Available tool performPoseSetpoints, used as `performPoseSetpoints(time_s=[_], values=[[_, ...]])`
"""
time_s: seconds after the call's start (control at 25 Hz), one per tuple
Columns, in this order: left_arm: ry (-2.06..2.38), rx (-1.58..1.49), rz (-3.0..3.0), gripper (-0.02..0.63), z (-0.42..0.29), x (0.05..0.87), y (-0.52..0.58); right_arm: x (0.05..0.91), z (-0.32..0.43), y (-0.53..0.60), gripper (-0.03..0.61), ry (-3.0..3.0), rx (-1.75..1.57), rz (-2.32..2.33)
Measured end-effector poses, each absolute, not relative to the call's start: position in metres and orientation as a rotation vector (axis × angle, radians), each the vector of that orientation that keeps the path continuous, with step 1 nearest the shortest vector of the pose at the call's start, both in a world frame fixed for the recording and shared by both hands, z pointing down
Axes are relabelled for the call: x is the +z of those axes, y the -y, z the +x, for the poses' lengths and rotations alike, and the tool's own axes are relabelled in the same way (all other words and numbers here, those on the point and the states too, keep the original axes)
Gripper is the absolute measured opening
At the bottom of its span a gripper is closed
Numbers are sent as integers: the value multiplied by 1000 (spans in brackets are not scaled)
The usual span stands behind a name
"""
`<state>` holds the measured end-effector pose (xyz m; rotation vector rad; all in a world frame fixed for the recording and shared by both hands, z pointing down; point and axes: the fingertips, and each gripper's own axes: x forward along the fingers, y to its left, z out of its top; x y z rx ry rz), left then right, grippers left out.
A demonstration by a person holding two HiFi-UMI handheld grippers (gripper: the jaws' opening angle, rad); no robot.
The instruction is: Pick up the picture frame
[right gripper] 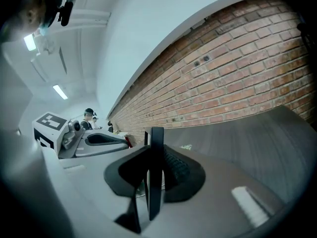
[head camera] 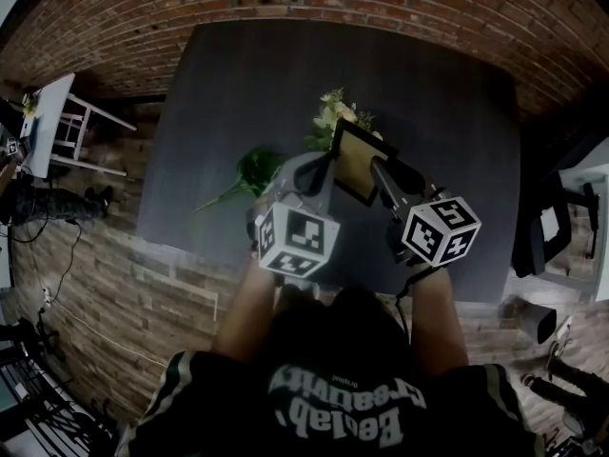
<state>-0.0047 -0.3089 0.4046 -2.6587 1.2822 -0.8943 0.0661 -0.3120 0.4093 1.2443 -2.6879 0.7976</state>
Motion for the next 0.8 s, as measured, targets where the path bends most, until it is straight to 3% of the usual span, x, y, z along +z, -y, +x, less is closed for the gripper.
performPoseSetpoints(time_s=[0.8], values=[[-1220, -738, -2554, 3, 1, 302, 303, 293, 67, 299, 74, 2788, 443, 1370]])
